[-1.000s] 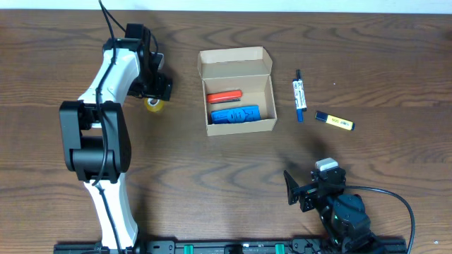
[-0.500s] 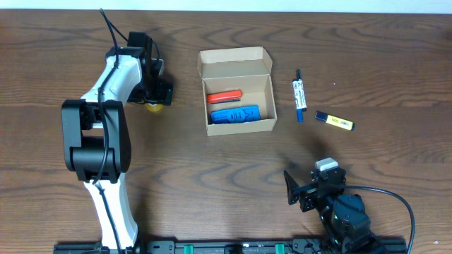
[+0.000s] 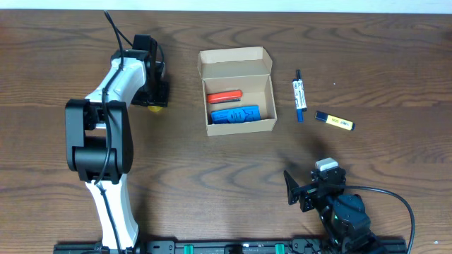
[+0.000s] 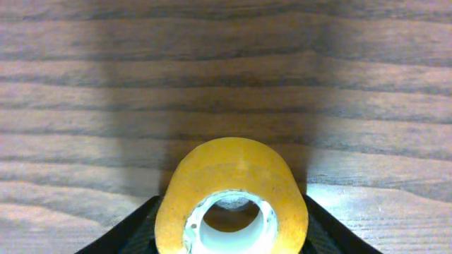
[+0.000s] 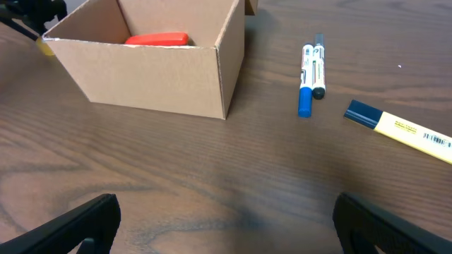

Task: Pack container
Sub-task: 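Close the left gripper on the tape roll, then lift the tape roll and carry it over the box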

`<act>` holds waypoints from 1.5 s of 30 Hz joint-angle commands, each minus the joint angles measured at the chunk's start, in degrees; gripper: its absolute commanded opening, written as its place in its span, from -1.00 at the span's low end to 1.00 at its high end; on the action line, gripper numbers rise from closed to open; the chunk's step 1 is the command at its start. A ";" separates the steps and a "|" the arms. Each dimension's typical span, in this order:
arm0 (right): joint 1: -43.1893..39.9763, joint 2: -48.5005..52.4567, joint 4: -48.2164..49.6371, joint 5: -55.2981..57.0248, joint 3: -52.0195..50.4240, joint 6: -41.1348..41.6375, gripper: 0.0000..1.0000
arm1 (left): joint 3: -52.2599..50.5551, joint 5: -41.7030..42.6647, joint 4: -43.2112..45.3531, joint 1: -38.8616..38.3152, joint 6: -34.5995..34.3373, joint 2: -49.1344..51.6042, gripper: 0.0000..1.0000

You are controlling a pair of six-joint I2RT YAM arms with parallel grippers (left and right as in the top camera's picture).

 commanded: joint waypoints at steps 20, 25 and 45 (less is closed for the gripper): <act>0.61 -0.37 0.02 0.39 -0.20 0.42 0.98 | 7.93 -2.91 -4.52 -1.29 -1.73 -7.69 -0.14; 0.61 -0.35 0.02 0.39 -0.20 0.42 0.99 | 8.76 -2.73 -4.46 -5.33 -1.27 -13.25 -0.12; 0.61 -0.35 -0.02 0.39 -0.20 0.42 0.98 | 9.88 4.59 -1.03 -29.59 0.31 -17.40 -0.14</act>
